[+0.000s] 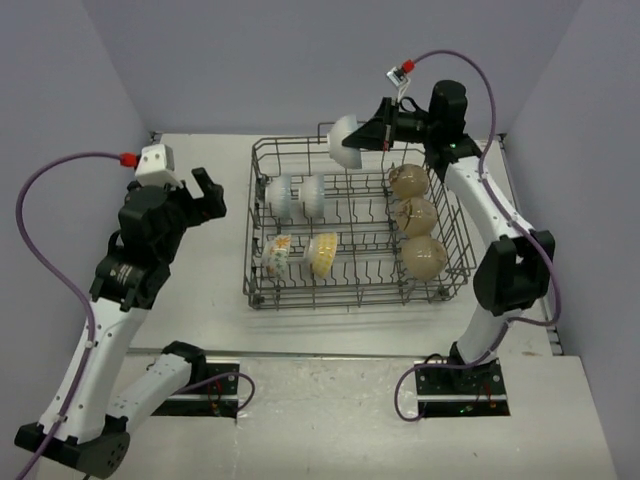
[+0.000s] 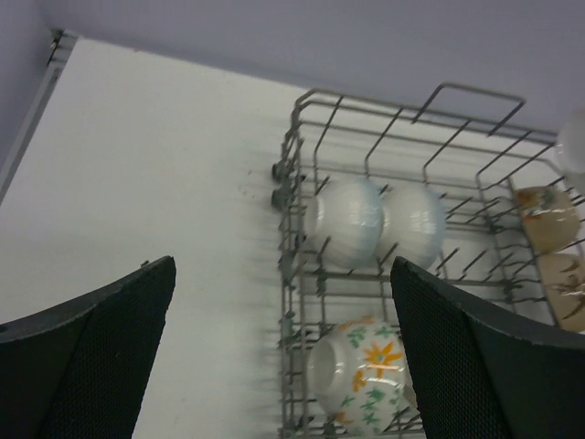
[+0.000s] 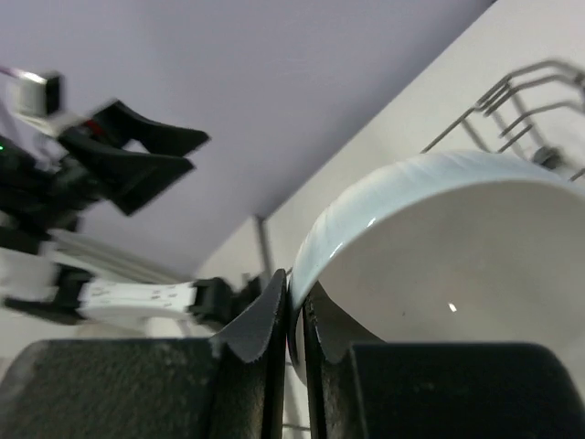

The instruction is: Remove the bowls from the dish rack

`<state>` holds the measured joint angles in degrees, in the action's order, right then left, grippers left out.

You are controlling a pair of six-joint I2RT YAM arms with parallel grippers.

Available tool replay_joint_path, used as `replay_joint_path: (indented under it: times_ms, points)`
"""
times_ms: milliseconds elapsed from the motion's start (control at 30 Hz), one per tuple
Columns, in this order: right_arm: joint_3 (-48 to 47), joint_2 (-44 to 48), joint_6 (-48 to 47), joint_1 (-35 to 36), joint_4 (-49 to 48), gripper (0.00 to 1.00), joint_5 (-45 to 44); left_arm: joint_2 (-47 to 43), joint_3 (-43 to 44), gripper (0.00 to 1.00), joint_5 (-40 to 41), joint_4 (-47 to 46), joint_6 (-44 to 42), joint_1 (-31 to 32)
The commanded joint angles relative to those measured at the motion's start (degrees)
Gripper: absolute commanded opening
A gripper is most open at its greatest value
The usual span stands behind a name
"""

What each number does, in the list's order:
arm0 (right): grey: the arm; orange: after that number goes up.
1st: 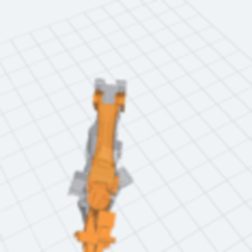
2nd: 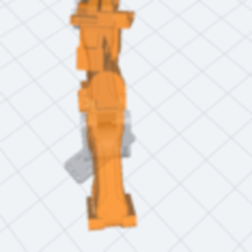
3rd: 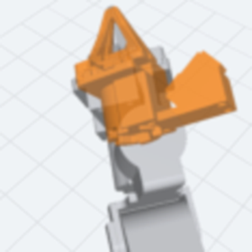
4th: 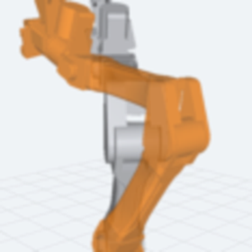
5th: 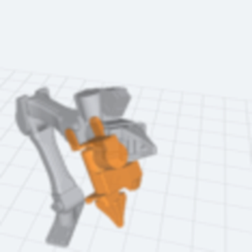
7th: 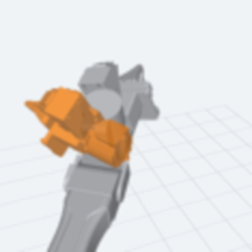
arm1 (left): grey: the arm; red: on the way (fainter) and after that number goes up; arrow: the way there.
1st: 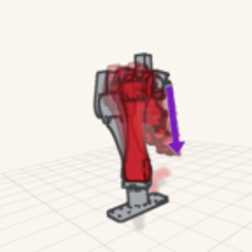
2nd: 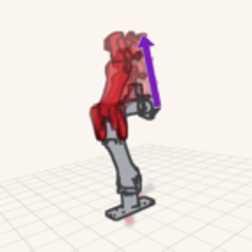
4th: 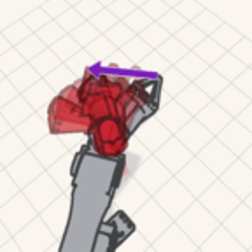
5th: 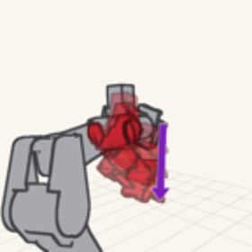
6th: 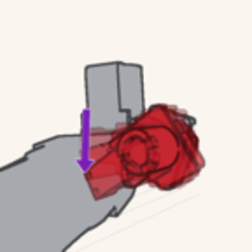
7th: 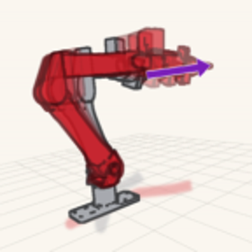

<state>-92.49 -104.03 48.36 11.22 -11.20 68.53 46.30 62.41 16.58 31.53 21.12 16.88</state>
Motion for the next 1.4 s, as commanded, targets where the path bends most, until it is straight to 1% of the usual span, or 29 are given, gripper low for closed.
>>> replay_joint_path:
  times_ms: [0, 33, 67, 100, 133, 167, 200, 233, 267, 300, 333, 400, 467, 567, 633, 733, 933, 1033, 1067, 1100, 1133, 1200, 1300, 1333, 1367]
  points:
    - [-15.32, 9.72, -44.78, 9.4, 47.06, 0.0, -22.41, 6.23, 13.41, 1.0, -8.9, 0.28, 3.91, -0.19]
    - [-15.53, 11.55, -47.63, 11.26, 50.02, 0.0, -27.0, 8.26, 16.48, 1.0, -10.5, 0.81, 4.19, -0.19]
    - [-14.49, 13.31, -51.4, 16.15, 52.49, 0.0, -31.57, 12.8, 22.86, 1.0, -12.52, 2.12, 4.45, -0.19]
    - [-12.21, 15.33, -54.22, 19.5, 52.77, 0.0, -43.28, 15.54, 26.41, 1.0, -14.36, 3.09, 4.54, 0.25]
    - [-7.84, 17.26, -61.38, 22.84, 53.12, 0.0, -48.53, 18.36, 30.19, 1.0, -18.38, 4.32, 4.28, 0.86]
    - [-5.71, 20.24, -63.89, 29.14, 52.78, 0.0, -53.71, 24.82, 34.23, 1.0, -19.9, 8.07, 4.01, 1.57]
    - [-2.38, 21.23, -67.83, 31.99, 52.86, 0.0, -64.03, 28.28, 42.88, 1.0, -21.22, 10.37, 2.97, 3.66]
    - [-1.22, 21.93, -69.35, 34.11, 53.21, 0.0, -67.62, 34.58, 47.67, 1.0, -20.63, 13.27, 2.44, 5.33]
    - [-0.33, 22.9, -70.15, 37.17, 54.0, 0.0, -70.96, 37.17, 52.24, 1.0, -18.88, 19.04, 1.82, 7.18]
    - [0.28, 23.08, -71.29, 38.34, 54.96, 0.0, -74.82, 39.28, 59.16, 1.0, -14.77, 21.01, 0.51, 11.46]
    - [0.64, 23.43, -71.91, 39.22, 55.75, 0.0, -75.73, 41.48, 60.79, 1.0, -13.25, 22.25, -0.03, 13.51]
    - [2.91, 25.09, -73.31, 42.29, 55.85, 0.0, -78.54, 42.2, 60.29, 1.0, -10.7, 23.14, -0.47, 17.72]
    - [5.2, 26.76, -74.63, 45.45, 52.97, 0.0, -81.88, 42.38, 58.1, 1.0, -9.73, 23.66, -0.65, 19.14]
    - [7.76, 29.23, -77.1, 47.92, 51.98, 0.0, -82.59, 41.76, 52.3, 1.0, -10.42, 22.97, -0.91, 21.43]
    - [6.54, 28.97, -77.1, 48.37, 53.38, 0.0, -83.03, 40.89, 48.97, 1.0, -11.3, 21.83, -1.09, 23.8]
    - [4.78, 28.53, -76.75, 48.54, 54.97, 0.0, -82.69, 41.49, 47.63, 1.0, -11.57, 22.25, -1.61, 26.09]
    - [4.68, 29.58, -76.75, 49.33, 53.66, 0.0, -82.94, 44.92, 45.61, 0.98, -8.32, 24.9, -2.23, 28.81]
    - [4.51, 29.06, -77.1, 49.33, 53.48, 0.0, -84.96, 45.98, 44.46, 0.88, -7.18, 25.42, -2.67, 30.31]
    - [4.07, 28.97, -77.19, 49.33, 53.56, 0.0, -85.49, 46.33, 44.55, 0.78, -4.82, 25.86, -2.41, 30.57]
    - [3.98, 28.97, -77.1, 49.42, 53.65, 0.0, -85.76, 47.12, 44.64, 0.72, -3.67, 26.73, -2.4, 30.58]
    - [3.46, 28.97, -77.01, 49.6, 53.74, 0.0, -85.76, 47.65, 44.9, 0.61, -1.66, 27.09, -2.32, 30.66]
    - [3.45, 28.97, -77.01, 50.21, 53.31, 0.0, -86.37, 49.4, 45.51, 0.56, -0.67, 28.32, -2.4, 30.66]
    - [3.98, 28.97, -77.27, 50.56, 52.6, 0.0, -87.51, 50.46, 46.13, 0.18, 0.73, 28.41, -2.14, 30.75]
    - [4.16, 28.88, -77.36, 50.56, 52.51, 0.0, -87.95, 50.38, 46.13, 0.0, 2.04, 28.41, -1.79, 30.75]
    - [4.42, 28.88, -77.36, 50.56, 52.08, 0.0, -88.74, 50.03, 46.39, 0.0, 2.92, 28.41, -1.53, 30.75]
